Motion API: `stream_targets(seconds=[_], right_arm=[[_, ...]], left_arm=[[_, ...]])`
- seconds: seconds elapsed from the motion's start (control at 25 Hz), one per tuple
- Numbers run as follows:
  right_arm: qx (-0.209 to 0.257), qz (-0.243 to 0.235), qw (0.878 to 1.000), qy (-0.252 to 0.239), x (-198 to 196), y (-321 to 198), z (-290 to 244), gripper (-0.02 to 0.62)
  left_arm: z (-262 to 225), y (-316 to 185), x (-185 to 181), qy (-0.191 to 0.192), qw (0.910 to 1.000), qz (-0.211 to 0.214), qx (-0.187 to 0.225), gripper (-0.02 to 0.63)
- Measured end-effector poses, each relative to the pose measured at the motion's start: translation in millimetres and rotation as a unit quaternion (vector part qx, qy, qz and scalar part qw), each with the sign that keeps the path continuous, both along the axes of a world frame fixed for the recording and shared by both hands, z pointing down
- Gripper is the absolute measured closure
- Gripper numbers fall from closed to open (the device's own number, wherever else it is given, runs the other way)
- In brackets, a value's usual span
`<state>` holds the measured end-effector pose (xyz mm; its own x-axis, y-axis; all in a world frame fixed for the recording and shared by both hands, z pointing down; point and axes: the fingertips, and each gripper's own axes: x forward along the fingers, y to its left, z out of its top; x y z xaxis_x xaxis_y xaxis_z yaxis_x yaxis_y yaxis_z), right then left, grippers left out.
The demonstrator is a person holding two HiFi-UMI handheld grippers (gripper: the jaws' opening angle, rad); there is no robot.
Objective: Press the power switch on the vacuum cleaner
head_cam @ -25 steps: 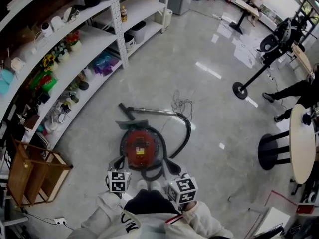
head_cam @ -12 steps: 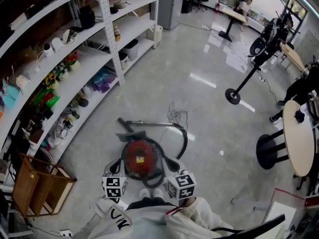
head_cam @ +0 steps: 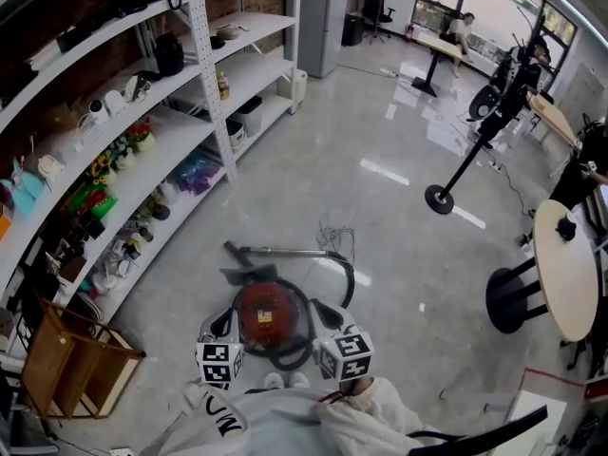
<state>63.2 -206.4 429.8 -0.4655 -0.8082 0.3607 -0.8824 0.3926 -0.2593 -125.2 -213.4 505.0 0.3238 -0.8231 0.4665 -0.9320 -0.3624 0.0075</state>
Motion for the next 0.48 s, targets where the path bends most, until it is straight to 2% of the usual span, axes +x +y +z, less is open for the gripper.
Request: stream_targets(seconds=[0.2,0.48], right_arm=[[0.000,-0.004,1.000,-0.005,5.0,3.9,1.5,0.594],[0.002,-0.007,1.000,-0.017,12.8,8.8,2.0,0.595]], left_arm=[[-0.6,4.0,1.4,-0.003,1.0000,-0.009,0.001,0.606],[-8.8,19.1,-5.8,-0.004,0.9991,-0.042,0.009,0.606]])
